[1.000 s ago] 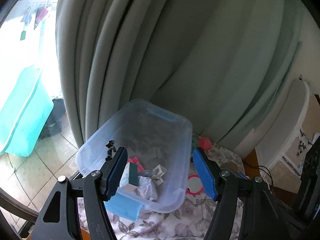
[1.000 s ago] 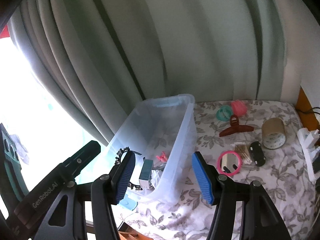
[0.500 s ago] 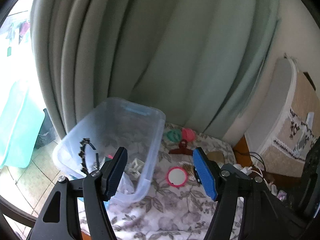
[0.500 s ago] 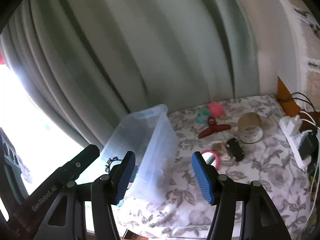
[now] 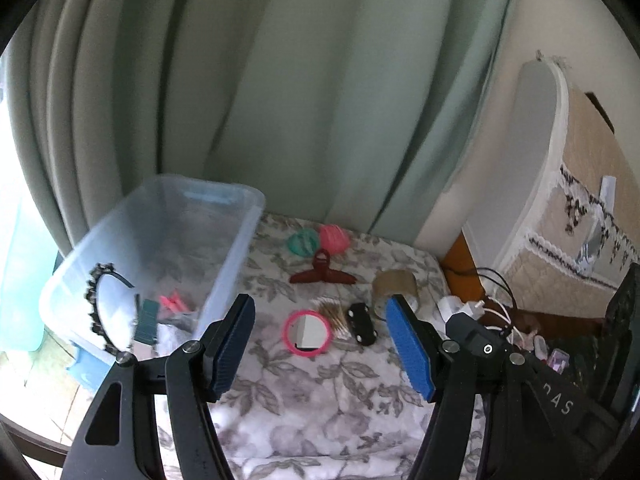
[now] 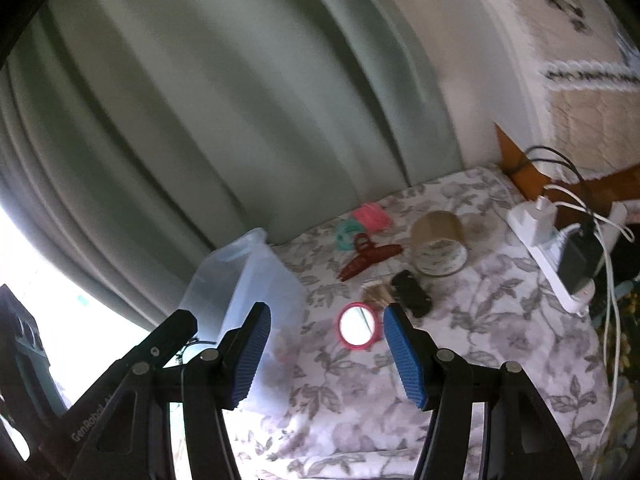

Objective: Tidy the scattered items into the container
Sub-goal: 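Withdraw both grippers from the box and move toward the pink mirror and tape roll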

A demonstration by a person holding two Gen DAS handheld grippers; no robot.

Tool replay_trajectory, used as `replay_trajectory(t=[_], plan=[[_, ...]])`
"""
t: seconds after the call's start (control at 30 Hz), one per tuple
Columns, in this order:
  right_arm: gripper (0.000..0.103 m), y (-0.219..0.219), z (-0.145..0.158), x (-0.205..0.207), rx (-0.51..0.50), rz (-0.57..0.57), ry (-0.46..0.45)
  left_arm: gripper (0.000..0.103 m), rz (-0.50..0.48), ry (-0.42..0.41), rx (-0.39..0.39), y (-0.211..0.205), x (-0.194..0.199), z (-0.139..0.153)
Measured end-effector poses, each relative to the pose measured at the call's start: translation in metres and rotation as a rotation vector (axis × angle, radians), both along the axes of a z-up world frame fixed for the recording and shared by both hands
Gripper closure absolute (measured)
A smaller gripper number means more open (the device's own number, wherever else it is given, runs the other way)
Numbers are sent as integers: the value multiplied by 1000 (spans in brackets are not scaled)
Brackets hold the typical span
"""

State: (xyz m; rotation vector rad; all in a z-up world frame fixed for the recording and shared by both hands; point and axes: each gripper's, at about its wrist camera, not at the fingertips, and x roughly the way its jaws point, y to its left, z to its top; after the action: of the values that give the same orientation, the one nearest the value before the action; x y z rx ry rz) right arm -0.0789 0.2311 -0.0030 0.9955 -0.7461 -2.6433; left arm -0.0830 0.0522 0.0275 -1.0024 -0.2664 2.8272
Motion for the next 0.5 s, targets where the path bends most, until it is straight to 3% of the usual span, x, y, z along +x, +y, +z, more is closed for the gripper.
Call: replay_trajectory(t=[0.5], plan=[[40, 44, -49, -28, -37, -79, -116, 34, -40, -134, -76, 35, -37, -54]])
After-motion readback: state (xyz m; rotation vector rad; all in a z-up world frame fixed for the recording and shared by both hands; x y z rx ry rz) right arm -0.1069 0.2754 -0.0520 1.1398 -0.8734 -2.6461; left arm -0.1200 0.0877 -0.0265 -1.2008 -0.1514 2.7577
